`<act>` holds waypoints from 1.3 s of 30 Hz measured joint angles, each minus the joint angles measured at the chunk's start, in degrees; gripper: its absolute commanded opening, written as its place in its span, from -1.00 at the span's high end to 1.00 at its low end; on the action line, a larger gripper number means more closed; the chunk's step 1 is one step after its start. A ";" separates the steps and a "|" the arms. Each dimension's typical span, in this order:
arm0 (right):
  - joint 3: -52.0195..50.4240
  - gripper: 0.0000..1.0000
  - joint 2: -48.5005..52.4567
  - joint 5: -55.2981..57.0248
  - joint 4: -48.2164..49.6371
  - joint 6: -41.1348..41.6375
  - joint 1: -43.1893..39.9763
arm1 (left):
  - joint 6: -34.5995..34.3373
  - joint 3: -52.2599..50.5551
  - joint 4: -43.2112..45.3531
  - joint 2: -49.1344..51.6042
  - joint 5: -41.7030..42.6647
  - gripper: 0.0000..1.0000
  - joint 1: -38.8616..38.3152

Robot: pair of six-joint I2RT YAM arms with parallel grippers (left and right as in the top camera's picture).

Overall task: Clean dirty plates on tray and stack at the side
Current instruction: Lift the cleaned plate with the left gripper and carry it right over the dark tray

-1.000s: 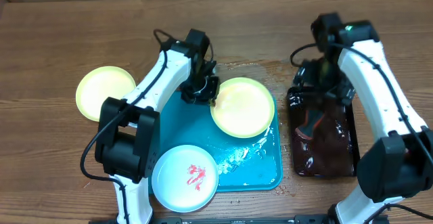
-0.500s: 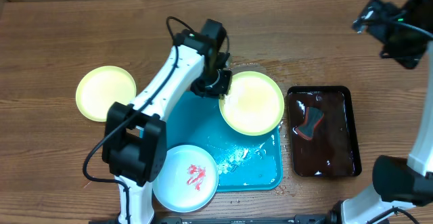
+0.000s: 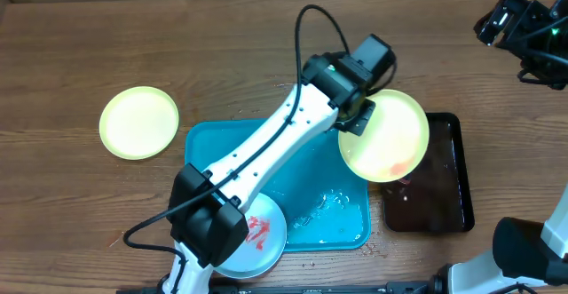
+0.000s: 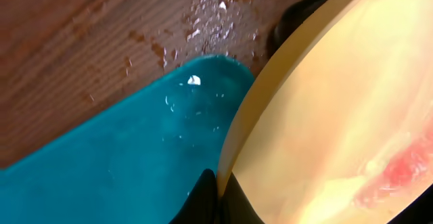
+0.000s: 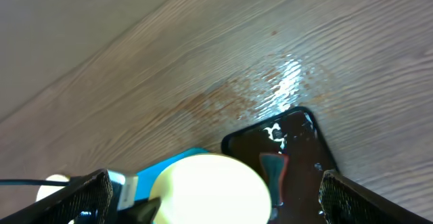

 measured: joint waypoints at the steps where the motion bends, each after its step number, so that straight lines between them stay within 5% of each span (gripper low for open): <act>1: 0.00 -1.00 0.00 -0.52 0.04 -0.22 0.00 | -0.02 0.26 0.28 0.00 -1.16 0.92 -0.61; 20: 0.00 -1.00 -0.02 -17.84 2.62 -2.56 -11.13 | -0.33 0.44 6.40 0.00 -25.59 0.92 -16.70; 39: 0.00 -0.99 -0.02 -26.21 1.97 -4.07 -14.10 | 9.20 0.44 13.27 0.07 -45.48 0.92 -25.09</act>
